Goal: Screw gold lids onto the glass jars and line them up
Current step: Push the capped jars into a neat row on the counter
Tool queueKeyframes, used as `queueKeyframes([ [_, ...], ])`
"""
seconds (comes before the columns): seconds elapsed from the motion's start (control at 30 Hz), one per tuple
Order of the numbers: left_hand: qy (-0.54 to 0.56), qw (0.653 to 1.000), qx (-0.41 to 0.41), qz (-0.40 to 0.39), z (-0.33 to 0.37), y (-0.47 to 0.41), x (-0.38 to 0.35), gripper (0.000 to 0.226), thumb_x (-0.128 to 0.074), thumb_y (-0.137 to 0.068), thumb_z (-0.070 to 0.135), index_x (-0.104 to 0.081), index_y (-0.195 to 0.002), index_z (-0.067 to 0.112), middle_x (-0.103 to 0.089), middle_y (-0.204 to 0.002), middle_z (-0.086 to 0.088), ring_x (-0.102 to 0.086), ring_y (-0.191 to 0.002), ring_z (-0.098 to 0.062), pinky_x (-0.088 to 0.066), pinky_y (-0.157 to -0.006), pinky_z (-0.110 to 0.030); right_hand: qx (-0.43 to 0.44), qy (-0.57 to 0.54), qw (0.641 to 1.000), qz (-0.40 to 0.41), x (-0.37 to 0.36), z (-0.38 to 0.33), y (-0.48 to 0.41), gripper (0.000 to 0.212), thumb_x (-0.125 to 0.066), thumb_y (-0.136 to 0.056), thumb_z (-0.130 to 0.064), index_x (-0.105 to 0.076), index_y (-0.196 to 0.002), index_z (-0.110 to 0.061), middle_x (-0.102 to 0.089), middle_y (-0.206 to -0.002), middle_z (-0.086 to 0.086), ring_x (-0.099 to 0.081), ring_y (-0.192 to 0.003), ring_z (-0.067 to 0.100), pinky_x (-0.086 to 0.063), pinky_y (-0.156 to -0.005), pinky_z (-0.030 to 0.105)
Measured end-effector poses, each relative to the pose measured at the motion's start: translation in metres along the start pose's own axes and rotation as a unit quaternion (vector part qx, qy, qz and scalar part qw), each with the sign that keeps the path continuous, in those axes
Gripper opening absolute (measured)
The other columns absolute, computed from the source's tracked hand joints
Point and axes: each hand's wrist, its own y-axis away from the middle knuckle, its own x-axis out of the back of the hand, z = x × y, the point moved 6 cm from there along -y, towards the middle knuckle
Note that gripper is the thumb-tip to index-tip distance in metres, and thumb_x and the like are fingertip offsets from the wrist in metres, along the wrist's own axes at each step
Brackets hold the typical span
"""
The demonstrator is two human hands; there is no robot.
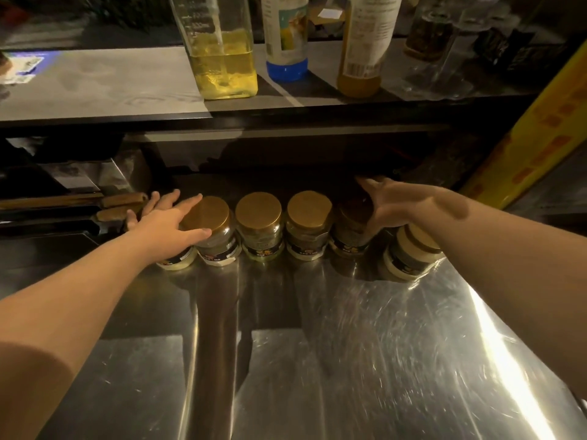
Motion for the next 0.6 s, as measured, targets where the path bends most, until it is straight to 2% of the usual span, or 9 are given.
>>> queueKeyframes([
  [0.07,-0.017,0.999,0.007,0.032,0.008,0.006,0.007,0.085,-0.066,-0.098,0.072,-0.028,-0.17,0.051,-0.01,-0.186,0.0,0.008,-0.17,-0.036,0.006,-0.129,-0.071,-0.033,0.035,0.999,-0.006,0.005,0.023,0.01,0.117,-0.093,-0.076,-0.036,-0.022,-0.168,-0.025,-0.042,-0.157,0.016,-0.054,-0.132,0.038,-0.055,-0.103,0.046],
  [0.13,-0.016,0.997,-0.012,0.081,0.029,0.017,0.015,0.083,-0.068,-0.097,0.069,-0.035,-0.169,0.044,-0.016,-0.185,-0.004,0.002,-0.17,-0.035,0.0,-0.131,-0.069,-0.07,0.055,0.995,-0.039,-0.001,0.048,0.022,0.103,-0.092,-0.077,-0.038,-0.035,-0.161,-0.02,-0.054,-0.144,0.014,-0.059,-0.119,0.034,-0.056,-0.094,0.042],
  [0.23,0.012,0.987,-0.097,0.129,0.091,0.036,0.021,0.081,-0.074,-0.095,0.059,-0.042,-0.166,0.038,-0.023,-0.182,-0.003,-0.008,-0.168,-0.032,-0.006,-0.131,-0.065,-0.102,0.04,0.992,-0.069,-0.018,0.074,0.034,0.107,-0.09,-0.078,-0.044,-0.03,-0.163,-0.021,-0.051,-0.152,0.014,-0.056,-0.131,0.037,-0.054,-0.1,0.043],
  [0.3,0.027,0.981,-0.161,0.101,0.139,0.044,0.016,0.081,-0.074,-0.096,0.056,-0.038,-0.168,0.042,-0.02,-0.183,0.003,-0.008,-0.168,-0.028,-0.005,-0.131,-0.062,-0.101,0.028,0.993,-0.051,-0.021,0.08,0.036,0.111,-0.091,-0.074,-0.046,-0.029,-0.164,-0.025,-0.049,-0.152,0.015,-0.057,-0.13,0.039,-0.058,-0.098,0.044],
  [0.4,0.056,0.972,-0.226,-0.011,0.205,0.049,-0.005,0.086,-0.069,-0.099,0.05,-0.021,-0.17,0.052,-0.008,-0.184,0.017,0.002,-0.169,-0.018,0.005,-0.132,-0.058,-0.084,0.019,0.996,-0.025,-0.019,0.086,0.032,0.108,-0.09,-0.07,-0.05,-0.034,-0.16,-0.029,-0.057,-0.14,0.011,-0.062,-0.119,0.036,-0.061,-0.09,0.045],
  [0.5,0.039,0.968,-0.233,-0.084,0.249,0.049,-0.029,0.095,-0.07,-0.099,0.04,-0.01,-0.171,0.055,-0.001,-0.184,0.021,0.008,-0.17,-0.018,0.008,-0.132,-0.058,-0.06,0.014,0.998,-0.01,-0.019,0.091,0.026,0.103,-0.088,-0.071,-0.052,-0.038,-0.157,-0.029,-0.059,-0.12,0.002,-0.063,-0.104,0.029,-0.058,-0.076,0.035],
  [0.6,-0.003,0.963,-0.242,-0.12,0.271,0.05,-0.045,0.097,-0.069,-0.101,0.033,-0.007,-0.173,0.051,0.005,-0.185,0.018,0.014,-0.17,-0.023,0.011,-0.132,-0.059,-0.052,0.002,0.999,0.009,-0.015,0.091,0.021,0.094,-0.087,-0.073,-0.05,-0.044,-0.154,-0.029,-0.06,-0.114,0.002,-0.064,-0.098,0.027,-0.053,-0.068,0.032],
])
